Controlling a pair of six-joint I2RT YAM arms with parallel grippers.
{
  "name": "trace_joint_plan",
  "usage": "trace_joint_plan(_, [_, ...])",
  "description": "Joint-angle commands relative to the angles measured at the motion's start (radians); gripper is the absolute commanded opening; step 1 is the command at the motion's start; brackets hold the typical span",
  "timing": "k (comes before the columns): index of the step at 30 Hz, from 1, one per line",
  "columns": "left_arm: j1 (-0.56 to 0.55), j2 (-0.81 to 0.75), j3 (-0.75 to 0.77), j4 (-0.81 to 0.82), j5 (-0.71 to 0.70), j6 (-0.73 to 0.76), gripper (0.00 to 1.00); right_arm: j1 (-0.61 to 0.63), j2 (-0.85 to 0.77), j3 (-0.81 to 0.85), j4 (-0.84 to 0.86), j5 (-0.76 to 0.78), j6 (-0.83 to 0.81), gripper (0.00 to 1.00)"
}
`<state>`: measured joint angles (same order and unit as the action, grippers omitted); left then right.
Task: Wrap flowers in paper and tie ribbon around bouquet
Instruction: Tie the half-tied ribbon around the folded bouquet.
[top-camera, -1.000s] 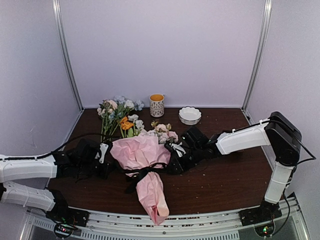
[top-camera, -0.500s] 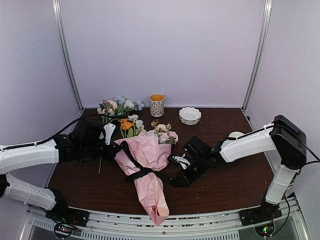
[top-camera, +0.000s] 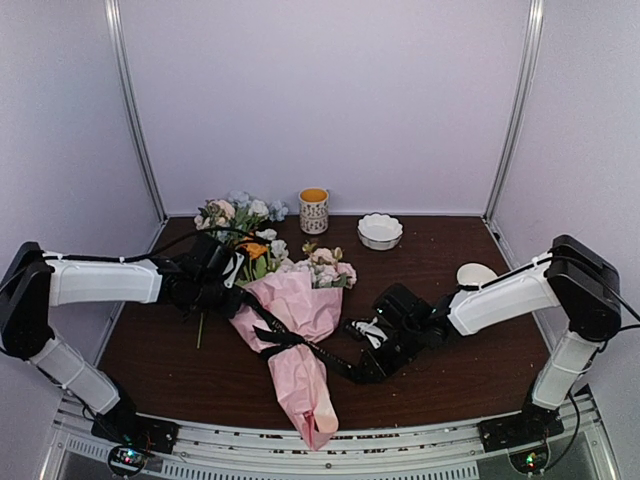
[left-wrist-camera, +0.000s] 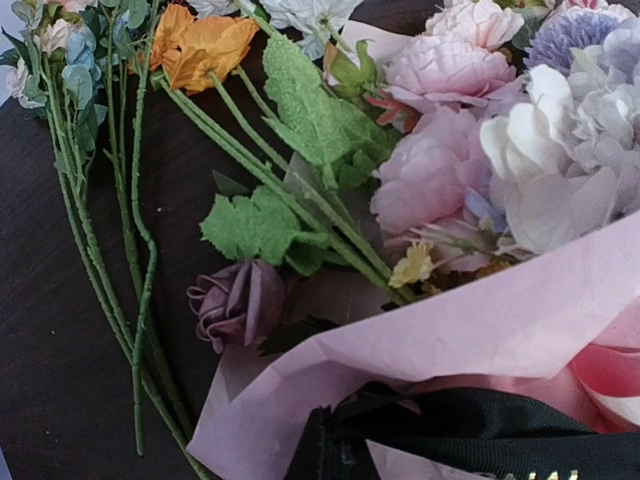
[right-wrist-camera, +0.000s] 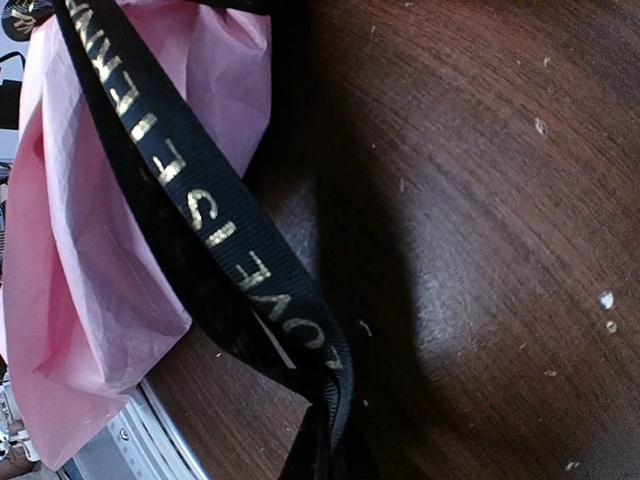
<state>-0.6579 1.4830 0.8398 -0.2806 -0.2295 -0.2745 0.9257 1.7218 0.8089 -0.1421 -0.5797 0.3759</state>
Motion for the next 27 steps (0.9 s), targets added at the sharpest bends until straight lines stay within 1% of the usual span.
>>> trace_joint_plan(1, [0.015, 0.023, 0.028, 0.005, -0.059, 0.017, 0.00, 0.009, 0.001, -0.050, -0.057, 0.044, 0.015, 0.00])
trace_joint_plan(9, [0.021, 0.027, 0.009, 0.023, -0.064, 0.029, 0.00, 0.011, -0.005, -0.092, -0.021, 0.039, 0.041, 0.00])
trace_joint_plan(13, [0.021, -0.002, -0.006, 0.063, 0.037, 0.067, 0.00, 0.010, -0.032, -0.078, -0.036, 0.052, 0.033, 0.00])
trace_joint_plan(14, [0.020, -0.018, -0.015, 0.081, 0.074, 0.084, 0.00, 0.011, -0.042, -0.066, -0.045, 0.058, 0.032, 0.01])
trace_joint_plan(15, [0.019, -0.039, -0.020, 0.095, 0.111, 0.097, 0.00, 0.011, -0.055, -0.050, -0.054, 0.061, 0.032, 0.09])
trace_joint_plan(16, [0.014, -0.069, -0.025, 0.106, 0.142, 0.106, 0.12, 0.011, -0.070, -0.036, -0.060, 0.065, 0.032, 0.20])
trace_joint_plan(17, [0.010, -0.095, -0.028, 0.114, 0.171, 0.115, 0.27, 0.011, -0.091, -0.020, -0.065, 0.069, 0.033, 0.35])
trace_joint_plan(18, [0.005, -0.123, -0.029, 0.119, 0.202, 0.124, 0.43, 0.010, -0.111, -0.001, -0.072, 0.074, 0.031, 0.46])
trace_joint_plan(19, [0.001, -0.149, -0.029, 0.120, 0.229, 0.134, 0.55, 0.007, -0.134, 0.019, -0.081, 0.084, 0.027, 0.61])
trace_joint_plan(20, [0.001, -0.178, -0.028, 0.117, 0.257, 0.141, 0.65, 0.001, -0.162, 0.037, -0.095, 0.098, 0.020, 0.76])
trace_joint_plan(21, [0.001, -0.207, -0.028, 0.109, 0.275, 0.143, 0.73, -0.008, -0.187, 0.055, -0.109, 0.115, 0.013, 0.89])
trace_joint_plan(22, [0.000, -0.238, -0.028, 0.095, 0.289, 0.142, 0.79, -0.021, -0.219, 0.074, -0.125, 0.137, 0.007, 0.98])
trace_joint_plan(25, [0.000, -0.320, -0.009, 0.013, 0.294, 0.132, 0.92, -0.083, -0.323, 0.111, -0.158, 0.195, -0.002, 1.00])
trace_joint_plan(27, [0.001, -0.372, -0.001, -0.024, 0.265, 0.112, 0.97, -0.140, -0.386, 0.117, -0.154, 0.215, -0.003, 1.00])
